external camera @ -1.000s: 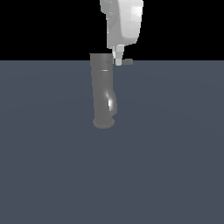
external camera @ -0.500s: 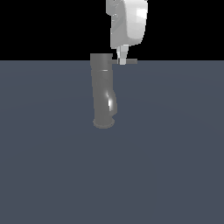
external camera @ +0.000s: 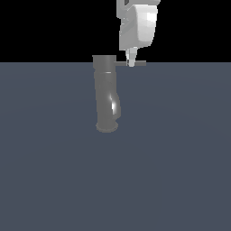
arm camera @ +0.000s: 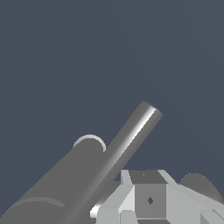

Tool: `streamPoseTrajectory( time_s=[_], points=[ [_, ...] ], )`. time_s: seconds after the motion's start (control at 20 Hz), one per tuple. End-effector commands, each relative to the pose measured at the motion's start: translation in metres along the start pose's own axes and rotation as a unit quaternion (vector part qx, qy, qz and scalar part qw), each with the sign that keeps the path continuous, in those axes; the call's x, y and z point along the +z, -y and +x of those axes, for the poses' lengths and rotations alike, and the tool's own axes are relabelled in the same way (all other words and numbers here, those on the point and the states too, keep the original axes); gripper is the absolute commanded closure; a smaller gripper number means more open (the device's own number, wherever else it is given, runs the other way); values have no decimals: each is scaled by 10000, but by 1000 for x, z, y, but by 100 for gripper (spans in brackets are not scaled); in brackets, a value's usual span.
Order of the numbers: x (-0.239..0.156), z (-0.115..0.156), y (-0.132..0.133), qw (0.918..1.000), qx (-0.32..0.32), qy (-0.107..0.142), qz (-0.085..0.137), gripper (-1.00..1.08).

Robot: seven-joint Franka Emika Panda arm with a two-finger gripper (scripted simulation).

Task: Turn on the faucet by rotating a designated handle.

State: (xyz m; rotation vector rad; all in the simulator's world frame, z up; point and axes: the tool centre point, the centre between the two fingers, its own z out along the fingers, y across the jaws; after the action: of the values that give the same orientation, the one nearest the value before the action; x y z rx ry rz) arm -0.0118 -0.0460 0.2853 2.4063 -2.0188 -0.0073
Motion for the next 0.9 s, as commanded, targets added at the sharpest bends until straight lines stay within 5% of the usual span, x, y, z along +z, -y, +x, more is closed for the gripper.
streamPoseTrajectory(
  time_s=[0.0,0.85],
  points=[
    [0,11,6,10000,51,-11,18,108],
    [0,48,37,9999,120,-14,18,108]
  ],
)
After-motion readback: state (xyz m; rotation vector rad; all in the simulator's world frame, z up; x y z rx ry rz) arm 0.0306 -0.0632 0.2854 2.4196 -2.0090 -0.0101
